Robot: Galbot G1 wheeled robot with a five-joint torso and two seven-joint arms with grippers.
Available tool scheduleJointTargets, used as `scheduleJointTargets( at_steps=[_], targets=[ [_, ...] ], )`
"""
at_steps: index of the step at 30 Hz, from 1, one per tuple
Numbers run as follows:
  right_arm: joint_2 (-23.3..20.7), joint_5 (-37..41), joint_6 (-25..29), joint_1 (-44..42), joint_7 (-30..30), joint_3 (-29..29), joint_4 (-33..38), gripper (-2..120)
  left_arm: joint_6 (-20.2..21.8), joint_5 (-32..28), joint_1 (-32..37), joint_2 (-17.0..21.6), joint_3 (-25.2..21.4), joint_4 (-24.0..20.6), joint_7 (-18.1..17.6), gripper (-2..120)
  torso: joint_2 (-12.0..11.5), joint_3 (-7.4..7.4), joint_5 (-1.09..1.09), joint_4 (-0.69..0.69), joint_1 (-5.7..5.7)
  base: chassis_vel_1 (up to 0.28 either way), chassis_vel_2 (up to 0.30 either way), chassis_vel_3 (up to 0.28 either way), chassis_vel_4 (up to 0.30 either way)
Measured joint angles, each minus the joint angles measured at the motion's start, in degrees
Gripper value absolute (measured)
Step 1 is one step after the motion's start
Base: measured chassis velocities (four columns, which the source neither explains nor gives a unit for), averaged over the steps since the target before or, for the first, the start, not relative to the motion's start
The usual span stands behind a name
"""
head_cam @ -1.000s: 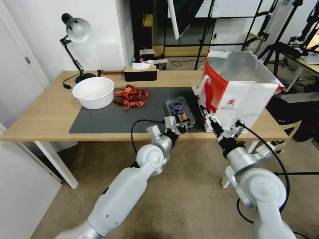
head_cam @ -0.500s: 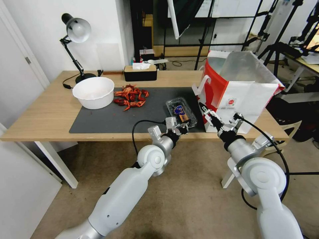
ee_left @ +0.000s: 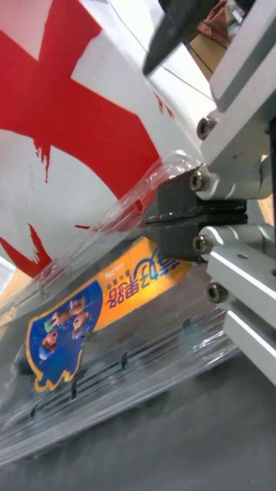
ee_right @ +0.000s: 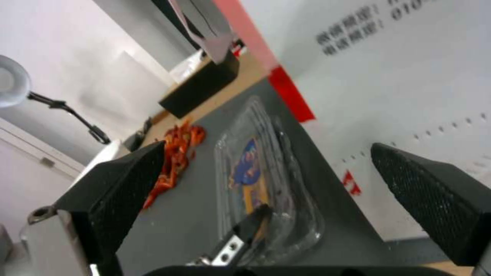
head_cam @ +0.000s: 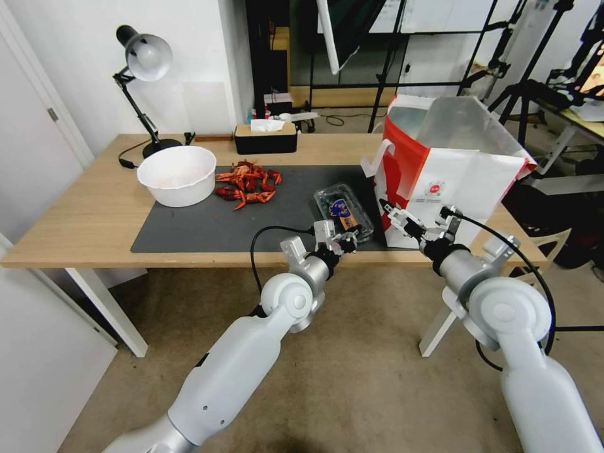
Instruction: Close the takeout container lid, then place the container into the takeout bag.
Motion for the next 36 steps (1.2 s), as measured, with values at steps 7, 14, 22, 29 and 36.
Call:
scheduleJointTargets(
  at_steps=[7,14,22,29,36],
  targets=[
    [0.4,3.6,-1.4,1.5,2.1,-1.2,-1.3,100,-0.2,0.0,0.3,0.1,-0.3,0.0,-0.2,0,0.0,0.0,0.0,0.0,0.0,0.0,0.0,0.0,0.0],
    [1.9,3.0,-1.5,0.6,1.5,-1.6,-0.3,100,-0.3,0.0,0.4,0.0,-0.4,-0.1,-0.3,0,0.0,0.0,-0.01,0.0,0.0,0.0,0.0,0.0,0.0],
    [2.3,2.6,-1.8,-0.5,1.2,-2.2,1.3,100,-0.3,0.0,0.2,0.1,-0.5,-0.1,-0.5,0,0.0,-0.01,0.0,0.0,-0.01,0.0,0.0,0.0,0.0],
    [2.3,2.7,-1.9,-0.5,1.4,-2.4,1.4,100,-0.3,0.0,0.1,0.1,-0.5,-0.1,-0.7,0,0.0,-0.01,-0.01,0.0,-0.02,0.0,0.0,0.0,0.0],
    [2.4,3.0,-2.0,-0.1,1.5,-2.8,1.2,100,-0.4,-0.1,0.1,0.0,-0.5,-0.1,-0.7,0,0.0,-0.01,-0.01,0.0,-0.02,0.0,0.0,0.0,0.0]
  ],
)
